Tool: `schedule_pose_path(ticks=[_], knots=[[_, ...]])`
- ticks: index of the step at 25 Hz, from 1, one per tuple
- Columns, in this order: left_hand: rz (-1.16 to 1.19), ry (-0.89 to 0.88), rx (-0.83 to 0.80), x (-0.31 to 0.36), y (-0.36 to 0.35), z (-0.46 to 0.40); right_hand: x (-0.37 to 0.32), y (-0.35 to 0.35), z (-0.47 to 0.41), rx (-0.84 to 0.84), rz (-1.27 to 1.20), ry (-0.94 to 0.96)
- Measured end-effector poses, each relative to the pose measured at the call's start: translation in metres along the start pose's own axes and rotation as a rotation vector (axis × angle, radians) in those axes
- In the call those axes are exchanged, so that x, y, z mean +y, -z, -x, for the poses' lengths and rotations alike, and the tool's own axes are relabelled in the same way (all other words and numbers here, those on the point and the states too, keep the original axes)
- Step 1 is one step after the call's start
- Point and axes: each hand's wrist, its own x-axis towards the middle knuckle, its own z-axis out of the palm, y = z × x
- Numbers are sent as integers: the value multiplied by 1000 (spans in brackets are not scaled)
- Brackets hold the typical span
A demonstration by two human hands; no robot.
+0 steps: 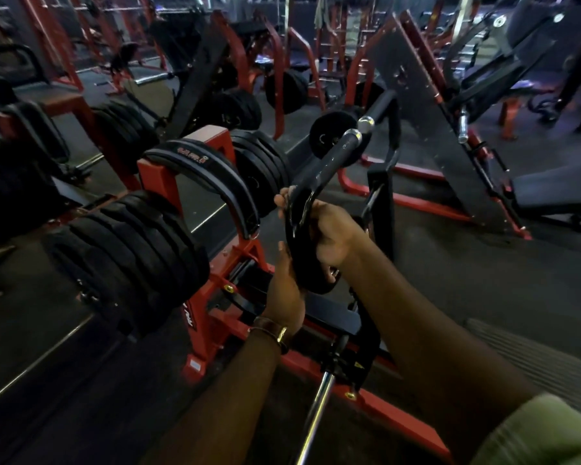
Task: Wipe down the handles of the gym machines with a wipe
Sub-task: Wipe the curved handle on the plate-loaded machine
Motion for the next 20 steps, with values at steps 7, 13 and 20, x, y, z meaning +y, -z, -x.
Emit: schedule_pose_path(ticks=[7,13,20], knots=[[-50,39,142,-5,-2,-1,-15,20,-7,-208,544,121],[-34,55,209,-5,-11,2,2,10,2,111,-96,96],[32,4,330,52,-42,-16,21,36,22,221,902,1284]])
